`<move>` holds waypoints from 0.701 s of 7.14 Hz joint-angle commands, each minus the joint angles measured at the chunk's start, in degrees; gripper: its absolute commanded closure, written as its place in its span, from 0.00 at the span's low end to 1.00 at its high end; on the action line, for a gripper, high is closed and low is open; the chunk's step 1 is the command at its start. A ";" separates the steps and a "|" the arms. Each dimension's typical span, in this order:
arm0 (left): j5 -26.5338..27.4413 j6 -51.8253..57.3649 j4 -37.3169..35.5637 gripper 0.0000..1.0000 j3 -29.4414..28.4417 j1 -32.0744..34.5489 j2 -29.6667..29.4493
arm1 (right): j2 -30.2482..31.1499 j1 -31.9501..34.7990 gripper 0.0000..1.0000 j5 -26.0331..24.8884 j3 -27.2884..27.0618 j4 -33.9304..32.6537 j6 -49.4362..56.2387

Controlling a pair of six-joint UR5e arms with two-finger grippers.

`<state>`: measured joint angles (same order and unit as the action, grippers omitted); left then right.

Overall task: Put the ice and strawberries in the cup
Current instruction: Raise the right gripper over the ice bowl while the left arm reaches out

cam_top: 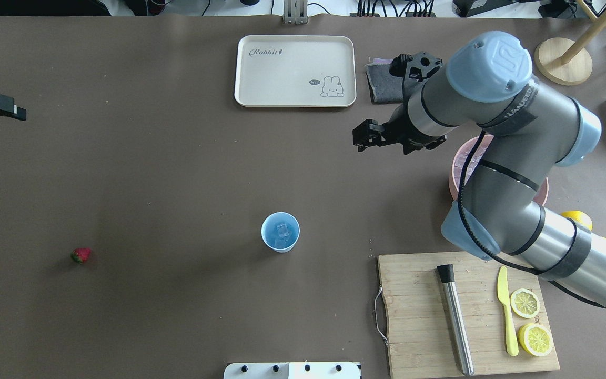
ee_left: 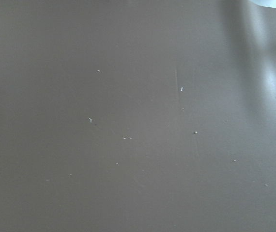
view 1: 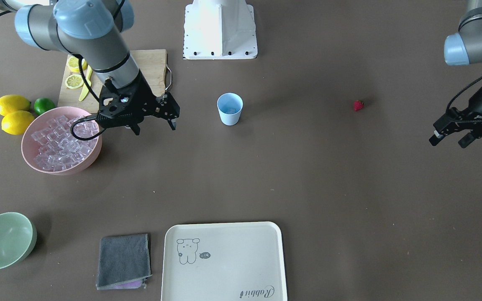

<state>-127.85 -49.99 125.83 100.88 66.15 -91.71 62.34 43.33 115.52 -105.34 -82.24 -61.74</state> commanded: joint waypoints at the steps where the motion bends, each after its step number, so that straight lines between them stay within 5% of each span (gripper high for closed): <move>1: 1.55 -1.69 0.02 0.02 7.29 -4.61 6.43 | 4.71 5.87 0.00 5.05 -0.57 0.41 5.92; 5: 17.76 -7.93 -0.15 0.02 12.58 -21.81 10.93 | 9.55 9.05 0.00 6.92 -3.30 0.68 8.21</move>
<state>-115.28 -57.11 125.72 112.81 49.52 -82.06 70.96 51.66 122.29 -108.29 -81.61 -54.12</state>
